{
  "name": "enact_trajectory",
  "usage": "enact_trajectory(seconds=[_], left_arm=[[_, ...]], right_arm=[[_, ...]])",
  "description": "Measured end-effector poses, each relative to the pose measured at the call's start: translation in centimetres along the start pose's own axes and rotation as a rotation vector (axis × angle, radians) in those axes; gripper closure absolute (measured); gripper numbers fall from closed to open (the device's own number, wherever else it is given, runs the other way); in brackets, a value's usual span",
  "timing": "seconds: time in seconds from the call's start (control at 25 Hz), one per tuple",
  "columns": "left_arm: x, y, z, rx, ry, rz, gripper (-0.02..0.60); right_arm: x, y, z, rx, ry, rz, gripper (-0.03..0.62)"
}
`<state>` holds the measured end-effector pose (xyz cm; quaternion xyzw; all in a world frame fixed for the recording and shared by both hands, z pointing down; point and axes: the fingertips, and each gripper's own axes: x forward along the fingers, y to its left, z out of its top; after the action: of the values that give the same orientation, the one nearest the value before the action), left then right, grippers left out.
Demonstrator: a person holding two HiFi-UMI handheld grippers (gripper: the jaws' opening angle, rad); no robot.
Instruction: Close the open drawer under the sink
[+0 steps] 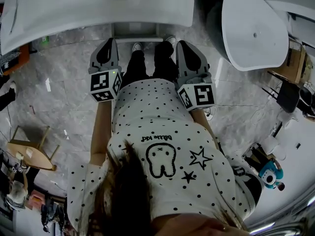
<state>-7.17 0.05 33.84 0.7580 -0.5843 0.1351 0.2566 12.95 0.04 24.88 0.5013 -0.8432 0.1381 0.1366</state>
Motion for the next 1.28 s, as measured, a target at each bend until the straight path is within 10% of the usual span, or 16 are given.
enact_trajectory(seconds=[1.28], left_arm=[[4.0, 2.1, -7.7, 0.057, 0.180, -0.011, 0.575]], right_arm=[[0.1, -0.2, -1.1, 0.027, 0.032, -0.049, 0.580]])
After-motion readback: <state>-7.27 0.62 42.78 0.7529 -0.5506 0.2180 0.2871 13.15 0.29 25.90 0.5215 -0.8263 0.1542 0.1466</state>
